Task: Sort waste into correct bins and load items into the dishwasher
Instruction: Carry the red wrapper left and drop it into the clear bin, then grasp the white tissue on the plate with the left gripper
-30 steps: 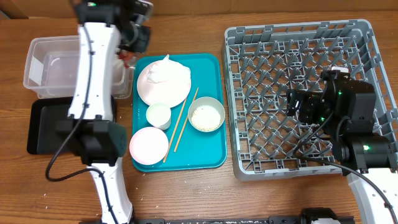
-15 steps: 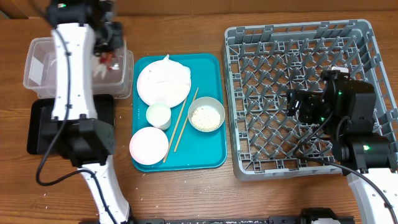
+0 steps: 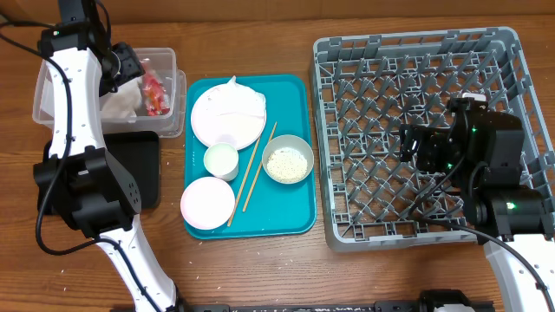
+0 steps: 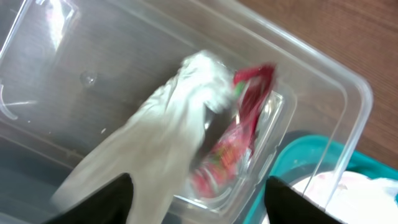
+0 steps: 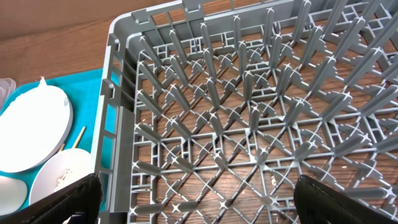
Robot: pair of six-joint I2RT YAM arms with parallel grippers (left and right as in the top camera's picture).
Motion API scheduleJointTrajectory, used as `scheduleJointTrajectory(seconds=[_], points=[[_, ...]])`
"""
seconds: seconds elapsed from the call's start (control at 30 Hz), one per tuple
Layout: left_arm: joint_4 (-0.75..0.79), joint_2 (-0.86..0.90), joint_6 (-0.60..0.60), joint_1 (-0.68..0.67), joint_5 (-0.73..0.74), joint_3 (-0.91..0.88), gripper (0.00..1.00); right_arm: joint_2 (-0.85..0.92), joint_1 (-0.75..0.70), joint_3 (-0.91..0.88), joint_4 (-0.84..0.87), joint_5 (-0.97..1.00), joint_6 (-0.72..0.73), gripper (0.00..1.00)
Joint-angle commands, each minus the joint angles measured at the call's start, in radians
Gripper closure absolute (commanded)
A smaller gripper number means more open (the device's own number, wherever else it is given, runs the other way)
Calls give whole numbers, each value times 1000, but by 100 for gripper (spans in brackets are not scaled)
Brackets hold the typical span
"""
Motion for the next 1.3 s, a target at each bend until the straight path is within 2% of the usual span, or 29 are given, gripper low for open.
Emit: scheduleJointTrajectory(seconds=[0.0,0.17,0.27,0.33,0.43,0.53,0.67,0.77,1.1,1.27], points=[[10,-6,14,-5,-8,19,24,-3,-3,23,3,-2,0,0],[-47,-8,179,-11,158,106,21,-3,-3,23,3,-2,0,0],[-95,-8,385,-37,346,174,18,-3,-3,23,3,-2,0,0],[-120,-8,500,-71,405,194,14,-2,-3,23,3,-2,0,0],[-130,-6,627,-148,366,180,11,1,-3,23,3,-2,0,0],[-109,14,710,-252,206,135,8,10,-3,23,3,-2,0,0],[-91,73,761,-349,87,101,8,21,-3,23,3,-2,0,0],[-88,120,774,-385,71,101,8,29,-3,23,3,-2,0,0],[-89,253,773,-401,74,101,10,45,-3,23,-5,-2,0,0],[-88,283,773,-401,127,101,12,49,-3,23,-5,-2,0,0]])
